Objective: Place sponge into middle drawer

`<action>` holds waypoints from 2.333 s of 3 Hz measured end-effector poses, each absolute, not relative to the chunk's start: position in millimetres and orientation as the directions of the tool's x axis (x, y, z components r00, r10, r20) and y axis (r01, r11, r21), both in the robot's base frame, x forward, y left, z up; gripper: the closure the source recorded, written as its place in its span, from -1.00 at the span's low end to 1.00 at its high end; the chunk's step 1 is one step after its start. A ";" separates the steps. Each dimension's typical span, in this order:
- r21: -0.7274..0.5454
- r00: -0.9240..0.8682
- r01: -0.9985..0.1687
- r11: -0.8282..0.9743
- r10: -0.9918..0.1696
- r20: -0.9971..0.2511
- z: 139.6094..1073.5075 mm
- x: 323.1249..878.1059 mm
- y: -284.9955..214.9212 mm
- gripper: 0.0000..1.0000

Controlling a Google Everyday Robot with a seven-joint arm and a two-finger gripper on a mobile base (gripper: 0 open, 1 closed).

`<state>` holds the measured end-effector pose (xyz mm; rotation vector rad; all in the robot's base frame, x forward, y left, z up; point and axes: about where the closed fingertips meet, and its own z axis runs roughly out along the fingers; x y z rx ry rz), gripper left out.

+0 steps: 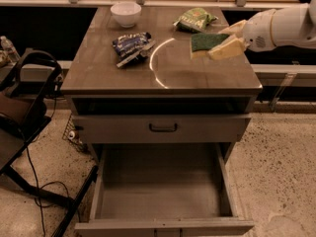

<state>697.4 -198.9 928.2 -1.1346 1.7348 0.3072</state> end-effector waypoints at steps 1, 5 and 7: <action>-0.286 -0.061 -0.800 0.528 -0.546 -0.836 928.1 697.5 -198.8 1.00; -0.281 -0.196 -0.752 0.596 -0.610 -0.768 783.5 529.2 -259.0 1.00; -0.261 -0.206 -0.794 0.549 -0.647 -0.734 747.5 519.3 -244.4 1.00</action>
Offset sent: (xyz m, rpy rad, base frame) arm -0.0382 -0.0316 -0.0716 -0.1055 0.0248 -0.0625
